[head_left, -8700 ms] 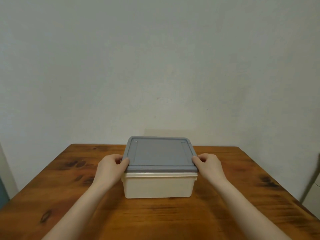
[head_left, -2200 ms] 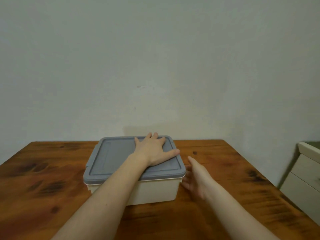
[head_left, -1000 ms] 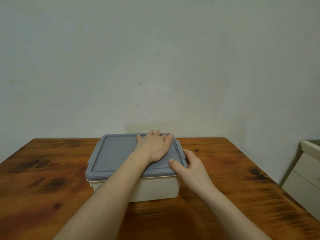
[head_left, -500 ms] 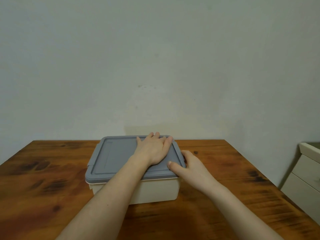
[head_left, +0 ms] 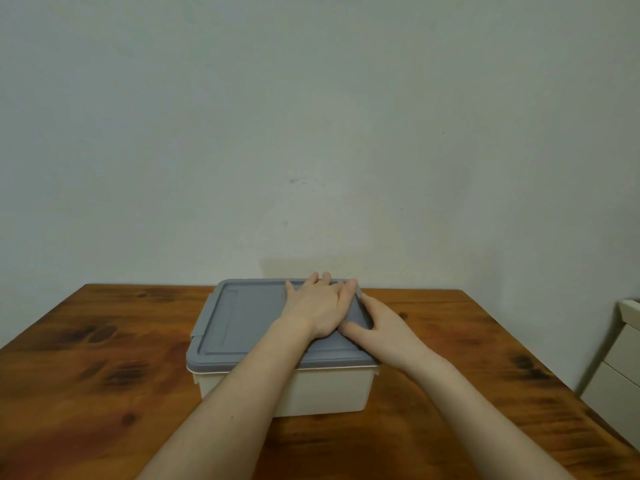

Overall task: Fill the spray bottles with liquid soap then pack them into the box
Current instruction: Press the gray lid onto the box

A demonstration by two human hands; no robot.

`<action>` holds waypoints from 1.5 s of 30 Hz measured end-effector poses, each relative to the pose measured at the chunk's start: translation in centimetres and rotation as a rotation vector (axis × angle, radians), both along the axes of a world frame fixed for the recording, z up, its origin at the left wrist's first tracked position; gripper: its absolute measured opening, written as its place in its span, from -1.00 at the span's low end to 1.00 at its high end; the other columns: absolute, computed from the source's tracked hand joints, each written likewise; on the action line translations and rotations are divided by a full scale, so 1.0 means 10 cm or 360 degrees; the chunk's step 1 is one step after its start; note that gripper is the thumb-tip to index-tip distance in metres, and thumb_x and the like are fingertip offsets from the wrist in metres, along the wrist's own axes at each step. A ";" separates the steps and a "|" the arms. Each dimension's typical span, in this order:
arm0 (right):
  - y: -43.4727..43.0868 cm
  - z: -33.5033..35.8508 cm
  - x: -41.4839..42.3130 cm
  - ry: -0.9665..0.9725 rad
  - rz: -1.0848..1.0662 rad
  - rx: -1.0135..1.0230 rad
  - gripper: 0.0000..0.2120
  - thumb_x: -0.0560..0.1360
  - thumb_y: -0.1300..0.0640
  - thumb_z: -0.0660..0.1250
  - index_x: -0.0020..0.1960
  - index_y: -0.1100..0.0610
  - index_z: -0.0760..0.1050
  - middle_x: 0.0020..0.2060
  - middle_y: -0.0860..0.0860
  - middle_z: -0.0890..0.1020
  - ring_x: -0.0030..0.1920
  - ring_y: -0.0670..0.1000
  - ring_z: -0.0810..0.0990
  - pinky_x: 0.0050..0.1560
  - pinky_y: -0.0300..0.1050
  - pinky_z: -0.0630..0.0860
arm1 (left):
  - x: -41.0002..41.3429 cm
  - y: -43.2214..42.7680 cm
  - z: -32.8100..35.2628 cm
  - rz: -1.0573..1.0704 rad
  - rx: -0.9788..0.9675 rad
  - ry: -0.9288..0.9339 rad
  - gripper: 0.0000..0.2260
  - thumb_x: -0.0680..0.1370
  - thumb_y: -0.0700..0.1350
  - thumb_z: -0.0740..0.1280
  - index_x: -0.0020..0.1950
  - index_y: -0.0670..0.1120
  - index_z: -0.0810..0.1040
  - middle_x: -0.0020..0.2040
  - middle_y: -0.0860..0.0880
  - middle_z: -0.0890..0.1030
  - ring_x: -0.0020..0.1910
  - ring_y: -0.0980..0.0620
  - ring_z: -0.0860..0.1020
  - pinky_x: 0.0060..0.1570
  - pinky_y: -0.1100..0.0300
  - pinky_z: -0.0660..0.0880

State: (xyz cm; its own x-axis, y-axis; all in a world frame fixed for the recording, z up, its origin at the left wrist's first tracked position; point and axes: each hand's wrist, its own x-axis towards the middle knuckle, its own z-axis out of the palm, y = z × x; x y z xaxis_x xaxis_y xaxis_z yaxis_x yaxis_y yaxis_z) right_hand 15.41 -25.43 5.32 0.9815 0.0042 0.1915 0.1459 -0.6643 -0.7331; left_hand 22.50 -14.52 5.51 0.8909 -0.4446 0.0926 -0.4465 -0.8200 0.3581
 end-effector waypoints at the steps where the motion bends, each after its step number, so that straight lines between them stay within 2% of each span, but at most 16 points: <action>1: 0.02 -0.02 -0.03 -0.0053 -0.0033 -0.0108 -0.70 0.50 0.02 0.29 0.20 0.04 0.40 -0.01 -0.05 0.52 -0.07 -0.15 0.48 -0.19 -0.41 0.39 | 0.00 0.01 0.00 0.0001 0.0005 0.0003 -0.52 0.61 0.11 -0.18 0.43 0.01 0.26 0.50 -0.09 0.16 0.50 -0.08 0.05 0.39 -0.33 -0.10; 3: 0.05 -0.08 -0.11 -0.0104 -0.0108 -0.0265 -0.76 0.52 0.00 0.24 0.13 0.09 0.41 -0.04 -0.01 0.47 -0.11 -0.12 0.44 -0.25 -0.38 0.35 | 0.00 0.02 0.00 0.0008 -0.0031 -0.0040 -0.53 0.62 0.09 -0.15 0.37 -0.04 0.35 0.43 -0.13 0.30 0.45 -0.11 0.16 0.37 -0.33 -0.02; 4: 0.07 -0.11 -0.14 -0.0100 -0.0137 -0.0307 -0.74 0.53 -0.03 0.22 0.12 0.12 0.40 -0.01 0.01 0.46 -0.06 -0.08 0.43 -0.21 -0.36 0.35 | 0.01 0.02 0.02 0.0016 -0.0112 -0.0090 -0.53 0.62 0.08 -0.13 0.29 -0.09 0.42 0.33 -0.17 0.40 0.39 -0.14 0.27 0.35 -0.31 0.08; 7: 0.07 -0.18 -0.22 -0.0039 -0.0197 -0.0371 -0.60 0.53 -0.11 0.18 0.20 0.17 0.39 0.16 0.09 0.44 0.21 0.05 0.42 0.14 -0.12 0.41 | -0.03 0.04 0.10 0.0088 -0.0430 -0.0338 -0.57 0.62 0.02 -0.02 -0.06 -0.22 0.53 0.02 -0.25 0.57 0.09 -0.22 0.49 0.12 -0.05 0.37; 9: 0.08 -0.16 -0.32 0.0006 -0.0198 -0.0400 -0.56 0.54 -0.13 0.15 0.25 0.16 0.37 0.25 0.12 0.41 0.28 0.08 0.38 0.24 -0.05 0.39 | -0.13 0.13 0.16 0.0074 -0.0536 -0.0496 -0.62 0.62 -0.01 0.04 -0.23 -0.18 0.48 -0.08 -0.27 0.60 -0.02 -0.23 0.51 -0.03 0.01 0.35; 11: 0.10 -0.11 -0.42 0.0038 -0.0186 -0.0433 -0.58 0.56 -0.10 0.14 0.27 0.16 0.36 0.25 0.08 0.39 0.29 0.06 0.37 0.27 -0.08 0.37 | -0.25 0.26 0.18 0.0022 -0.0588 -0.0606 -0.65 0.59 0.01 0.09 -0.30 -0.14 0.44 -0.16 -0.26 0.60 -0.08 -0.23 0.51 -0.09 0.02 0.32; 13: 0.12 -0.08 -0.50 0.0040 -0.0183 -0.0469 -0.63 0.57 -0.07 0.13 0.23 0.17 0.39 0.22 0.07 0.39 0.28 0.06 0.38 0.25 -0.09 0.39 | -0.39 0.43 0.15 -0.0001 -0.0605 -0.0668 -0.55 0.52 0.13 0.04 -0.25 -0.17 0.53 -0.17 -0.21 0.62 -0.08 -0.20 0.54 -0.07 0.04 0.37; 15: 0.15 -0.03 -0.57 0.0069 -0.0204 -0.0541 -0.63 0.59 -0.04 0.11 0.26 0.17 0.39 0.34 0.11 0.33 0.37 0.08 0.31 0.30 -0.08 0.32 | -0.54 0.62 0.09 0.0043 -0.0590 -0.0687 -0.43 0.44 0.19 -0.04 -0.10 -0.19 0.61 -0.09 -0.16 0.64 -0.03 -0.15 0.56 0.00 0.06 0.43; 17: 0.18 -0.01 -0.65 0.0093 -0.0211 -0.0607 -0.61 0.59 -0.02 0.10 0.33 0.17 0.35 0.43 0.12 0.24 0.43 0.10 0.24 0.36 -0.06 0.25 | -0.71 0.82 0.02 0.0124 -0.0542 -0.0653 -0.40 0.42 0.20 -0.04 -0.02 -0.20 0.61 -0.02 -0.15 0.63 0.02 -0.12 0.55 0.06 0.07 0.42; 20: 0.24 0.03 -0.76 0.0101 -0.0213 -0.0649 -0.64 0.60 0.03 0.08 0.33 0.17 0.33 0.43 0.14 0.25 0.41 0.12 0.25 0.36 -0.03 0.26 | -0.96 1.10 -0.06 0.0269 -0.0464 -0.0635 -0.56 0.51 0.10 0.12 0.01 -0.22 0.60 0.00 -0.18 0.61 0.05 -0.15 0.54 0.05 0.07 0.43; 24: 0.29 0.02 -0.87 0.0093 -0.0216 -0.0714 -0.59 0.61 0.07 0.07 0.43 0.16 0.22 0.48 0.14 0.17 0.47 0.13 0.16 0.42 -0.01 0.19 | -1.21 1.34 -0.13 0.0403 -0.0320 -0.0587 -0.74 0.54 -0.06 0.25 0.09 -0.20 0.56 0.11 -0.19 0.56 0.14 -0.16 0.49 0.16 0.02 0.39; 28: 0.27 -0.01 -0.94 0.0084 -0.0213 -0.0792 -0.53 0.61 0.09 0.06 0.50 0.12 0.09 0.52 0.11 0.08 0.51 0.09 0.03 0.47 -0.05 0.06 | -1.38 1.46 -0.13 0.0372 -0.0169 -0.0500 -0.66 0.58 -0.06 0.17 0.31 -0.15 0.41 0.34 -0.11 0.41 0.37 -0.07 0.31 0.38 -0.04 0.20; 33: 0.29 -0.08 -0.99 0.0036 -0.0213 -0.0858 -0.50 0.62 0.11 0.05 0.52 0.10 0.01 0.53 0.11 0.03 0.52 0.09 -0.02 0.48 -0.08 0.00 | -1.46 1.50 -0.16 0.0235 0.0017 -0.0332 -0.52 0.61 -0.01 0.10 0.48 -0.13 0.11 0.52 -0.07 0.12 0.51 0.01 0.05 0.45 0.04 0.04; 38: 0.31 -0.21 -1.03 -0.0017 -0.0195 -0.0927 -0.44 0.59 0.10 0.08 0.53 0.00 -0.06 0.53 0.14 -0.06 0.53 0.11 -0.10 0.49 -0.03 -0.02 | -1.47 1.49 -0.19 0.0235 0.0187 -0.0359 -0.50 0.62 -0.03 0.06 0.51 -0.12 -0.01 0.54 -0.09 0.01 0.52 -0.02 -0.05 0.46 0.03 -0.01; 45: 0.38 -0.24 -1.04 -0.0024 -0.0210 -0.1005 -0.38 0.59 0.12 0.09 0.53 0.01 -0.15 0.52 0.17 -0.14 0.53 0.14 -0.15 0.49 -0.01 -0.04 | -1.53 1.39 -0.28 0.0331 0.0302 -0.0410 -0.46 0.59 -0.14 0.04 0.51 -0.17 -0.12 0.53 -0.17 -0.11 0.52 -0.10 -0.14 0.46 0.02 -0.13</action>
